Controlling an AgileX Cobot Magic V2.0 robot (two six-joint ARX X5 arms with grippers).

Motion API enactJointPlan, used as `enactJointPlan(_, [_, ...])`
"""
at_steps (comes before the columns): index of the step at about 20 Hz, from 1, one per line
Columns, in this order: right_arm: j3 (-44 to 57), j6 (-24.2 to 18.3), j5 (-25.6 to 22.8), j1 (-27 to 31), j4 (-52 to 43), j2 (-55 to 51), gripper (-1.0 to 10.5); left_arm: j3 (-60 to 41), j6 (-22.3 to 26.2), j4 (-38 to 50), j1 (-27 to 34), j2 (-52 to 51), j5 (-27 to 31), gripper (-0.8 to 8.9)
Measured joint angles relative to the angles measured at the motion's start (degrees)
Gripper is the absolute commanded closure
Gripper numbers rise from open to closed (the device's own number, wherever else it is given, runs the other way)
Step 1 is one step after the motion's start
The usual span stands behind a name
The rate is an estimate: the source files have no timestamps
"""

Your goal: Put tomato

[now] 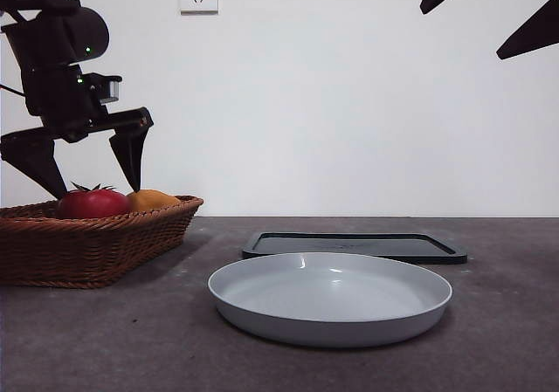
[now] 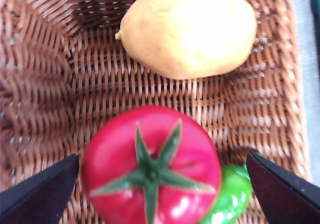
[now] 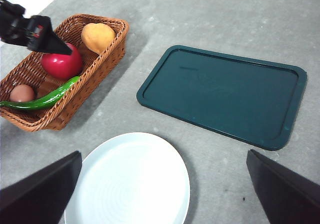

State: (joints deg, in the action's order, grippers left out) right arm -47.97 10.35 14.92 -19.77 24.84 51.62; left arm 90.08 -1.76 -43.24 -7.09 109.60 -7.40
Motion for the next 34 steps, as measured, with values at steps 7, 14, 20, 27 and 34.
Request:
enactJointPlan(7, [0.0, 0.0, 0.0, 0.0, 0.0, 0.0, 3.9, 0.0, 0.8, 2.3, 0.0, 2.3, 0.1, 1.29])
enactJointPlan(14, [0.0, 0.5, 0.0, 0.0, 0.0, 0.0, 3.9, 0.2, 0.9, 2.1, 0.0, 6.2, 0.1, 1.93])
enactJointPlan(20, [0.0, 0.6, 0.0, 0.0, 0.1, 0.0, 3.9, 0.3, 1.0, 2.2, 0.0, 6.4, 1.5, 4.76])
enactJointPlan(27, [0.0, 0.6, 0.0, 0.0, 0.1, 0.0, 3.9, 6.9, 1.0, -9.8, 0.1, 6.4, 1.5, 4.75])
enactJointPlan(34, [0.0, 0.6, 0.0, 0.0, 0.1, 0.0, 3.9, 9.0, 0.2, -21.2, -5.0, -1.9, 1.5, 4.75])
